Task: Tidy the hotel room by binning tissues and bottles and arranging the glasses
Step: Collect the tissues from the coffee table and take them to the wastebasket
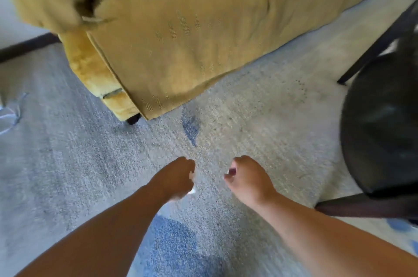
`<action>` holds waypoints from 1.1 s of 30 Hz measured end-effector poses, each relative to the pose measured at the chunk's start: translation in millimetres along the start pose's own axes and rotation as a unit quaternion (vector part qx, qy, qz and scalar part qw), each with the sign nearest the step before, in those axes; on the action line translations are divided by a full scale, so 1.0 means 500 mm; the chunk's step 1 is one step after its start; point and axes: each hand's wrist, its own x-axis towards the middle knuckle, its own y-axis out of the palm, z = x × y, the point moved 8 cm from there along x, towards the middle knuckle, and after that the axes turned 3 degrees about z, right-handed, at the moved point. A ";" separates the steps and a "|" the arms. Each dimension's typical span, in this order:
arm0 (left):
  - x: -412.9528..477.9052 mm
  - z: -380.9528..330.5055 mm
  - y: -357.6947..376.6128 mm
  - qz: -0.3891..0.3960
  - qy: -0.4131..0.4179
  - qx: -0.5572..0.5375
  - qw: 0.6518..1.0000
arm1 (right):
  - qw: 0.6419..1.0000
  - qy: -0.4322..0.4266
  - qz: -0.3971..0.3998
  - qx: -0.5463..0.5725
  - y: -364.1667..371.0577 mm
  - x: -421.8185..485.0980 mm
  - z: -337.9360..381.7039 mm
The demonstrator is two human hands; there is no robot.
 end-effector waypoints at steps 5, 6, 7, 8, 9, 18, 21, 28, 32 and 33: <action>-0.113 -0.196 -0.246 -0.025 0.032 -0.040 0.998 | 0.997 0.005 -0.058 0.048 -0.264 -0.105 0.114; -0.135 -0.245 -0.295 -0.035 0.041 -0.051 0.997 | 0.996 0.007 -0.066 0.057 -0.318 -0.129 0.135; -0.156 -0.287 -0.333 -0.043 0.047 -0.080 0.995 | 0.995 0.006 -0.073 0.069 -0.360 -0.150 0.155; -0.178 -0.340 -0.376 -0.051 0.057 -0.119 0.990 | 0.992 0.006 -0.087 0.089 -0.414 -0.173 0.174; -0.200 -0.393 -0.414 -0.052 0.069 -0.163 0.983 | 0.988 0.007 -0.101 0.116 -0.465 -0.194 0.192; -0.356 -0.806 -0.534 0.168 0.153 -0.365 0.903 | 0.911 0.104 -0.209 0.342 -0.775 -0.382 0.155; -0.394 -0.911 -0.497 0.200 0.178 -0.305 0.914 | 0.872 0.119 -0.249 0.404 -0.825 -0.469 0.100; -0.421 -1.086 -0.422 0.121 0.226 -0.072 0.964 | 0.875 0.190 -0.306 0.322 -0.904 -0.651 -0.050; -0.441 -1.185 -0.414 0.089 0.238 -0.018 0.967 | 0.885 0.230 -0.323 0.243 -0.961 -0.754 -0.157; -0.444 -1.194 -0.418 0.087 0.235 -0.015 0.968 | 0.885 0.239 -0.324 0.235 -0.967 -0.767 -0.173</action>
